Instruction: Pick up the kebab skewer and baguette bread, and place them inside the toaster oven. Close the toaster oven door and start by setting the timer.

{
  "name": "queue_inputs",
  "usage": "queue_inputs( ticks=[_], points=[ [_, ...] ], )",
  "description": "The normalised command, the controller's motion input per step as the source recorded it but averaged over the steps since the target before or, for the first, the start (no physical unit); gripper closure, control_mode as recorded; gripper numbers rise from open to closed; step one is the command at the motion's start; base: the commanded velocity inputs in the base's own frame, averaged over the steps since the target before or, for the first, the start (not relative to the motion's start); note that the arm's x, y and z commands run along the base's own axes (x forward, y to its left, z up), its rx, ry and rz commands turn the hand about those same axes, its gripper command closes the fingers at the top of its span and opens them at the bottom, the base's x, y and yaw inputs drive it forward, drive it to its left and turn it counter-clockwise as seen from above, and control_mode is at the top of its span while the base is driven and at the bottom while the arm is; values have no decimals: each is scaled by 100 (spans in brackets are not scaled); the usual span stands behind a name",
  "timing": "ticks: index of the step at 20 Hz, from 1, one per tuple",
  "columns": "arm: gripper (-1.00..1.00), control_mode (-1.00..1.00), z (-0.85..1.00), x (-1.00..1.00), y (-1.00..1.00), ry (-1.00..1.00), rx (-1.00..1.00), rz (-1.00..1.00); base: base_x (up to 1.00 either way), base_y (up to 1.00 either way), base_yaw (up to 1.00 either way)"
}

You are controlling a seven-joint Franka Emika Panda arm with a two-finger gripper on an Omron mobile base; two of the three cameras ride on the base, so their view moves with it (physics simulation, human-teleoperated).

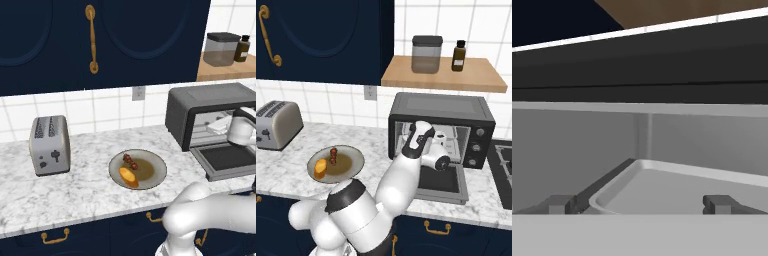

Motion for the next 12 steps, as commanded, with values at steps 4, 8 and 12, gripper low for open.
queue_inputs(
  ticks=[4,8,12],
  points=[
    [-100,-100,-11,40,0,0,0,0,0,0,0],
    [-100,-100,-19,29,-4,0,1,0,0,0,0],
    [-100,-100,-24,19,-15,0,1,0,0,0,0]
  ],
)
